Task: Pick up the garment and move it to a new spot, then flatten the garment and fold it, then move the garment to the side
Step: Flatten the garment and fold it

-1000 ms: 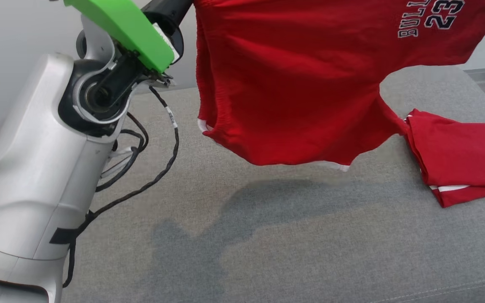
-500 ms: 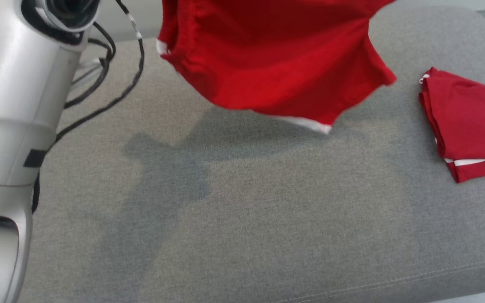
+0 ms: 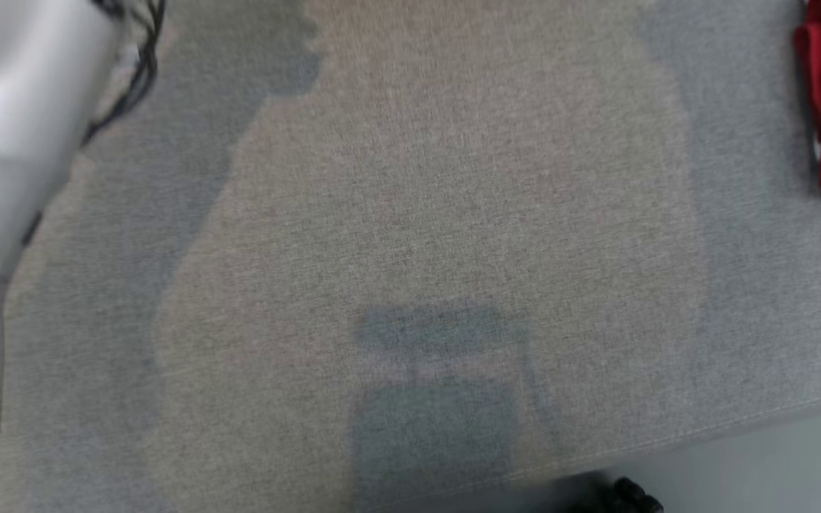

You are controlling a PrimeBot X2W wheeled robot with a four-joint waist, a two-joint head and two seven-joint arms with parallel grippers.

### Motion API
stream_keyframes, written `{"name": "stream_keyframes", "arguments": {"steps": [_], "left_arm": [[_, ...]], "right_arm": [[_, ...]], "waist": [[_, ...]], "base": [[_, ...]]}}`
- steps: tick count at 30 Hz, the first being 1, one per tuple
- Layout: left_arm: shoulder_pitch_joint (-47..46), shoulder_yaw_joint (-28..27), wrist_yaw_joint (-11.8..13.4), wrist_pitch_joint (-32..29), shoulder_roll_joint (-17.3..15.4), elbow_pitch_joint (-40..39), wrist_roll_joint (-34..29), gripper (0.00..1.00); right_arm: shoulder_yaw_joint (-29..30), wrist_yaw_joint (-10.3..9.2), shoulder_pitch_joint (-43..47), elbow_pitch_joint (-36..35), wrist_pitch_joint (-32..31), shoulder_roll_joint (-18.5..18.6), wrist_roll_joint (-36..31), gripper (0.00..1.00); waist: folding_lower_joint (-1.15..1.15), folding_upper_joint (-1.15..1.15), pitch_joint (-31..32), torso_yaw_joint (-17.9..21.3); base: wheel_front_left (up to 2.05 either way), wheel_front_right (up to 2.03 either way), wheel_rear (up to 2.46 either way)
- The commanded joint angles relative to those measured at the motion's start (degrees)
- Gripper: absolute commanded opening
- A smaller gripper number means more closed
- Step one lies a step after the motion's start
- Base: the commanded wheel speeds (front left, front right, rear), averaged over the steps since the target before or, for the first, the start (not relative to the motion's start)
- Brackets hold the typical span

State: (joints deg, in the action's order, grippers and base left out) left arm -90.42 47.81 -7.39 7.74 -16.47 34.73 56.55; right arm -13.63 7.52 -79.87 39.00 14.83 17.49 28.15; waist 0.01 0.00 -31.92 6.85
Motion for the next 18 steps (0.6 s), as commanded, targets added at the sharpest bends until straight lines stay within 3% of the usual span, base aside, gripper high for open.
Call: {"name": "stream_keyframes", "arguments": {"steps": [1,9,18], "left_arm": [[3.54,3.41,-0.13,2.82,-1.78,-1.29,1.86,0.00],[17.72,14.75,-0.14,7.34,-8.13,-13.38,8.66,0.00],[38.78,13.57,-0.15,7.43,-11.90,-23.20,8.25,0.00]], "right_arm": [[-0.07,-0.07,3.33,-2.76,0.44,0.24,0.66,0.00],[3.55,-0.07,24.59,-17.36,0.45,4.01,2.33,0.00],[4.93,-0.07,49.83,-28.67,0.47,8.89,4.78,0.00]], "waist": [[-0.01,0.00,-9.35,2.73],[-0.01,0.00,-3.55,0.81],[-0.01,0.00,4.17,-0.79]], "base": [[0.00,0.00,0.00],[0.00,0.00,0.00],[0.00,0.00,0.00]]}}
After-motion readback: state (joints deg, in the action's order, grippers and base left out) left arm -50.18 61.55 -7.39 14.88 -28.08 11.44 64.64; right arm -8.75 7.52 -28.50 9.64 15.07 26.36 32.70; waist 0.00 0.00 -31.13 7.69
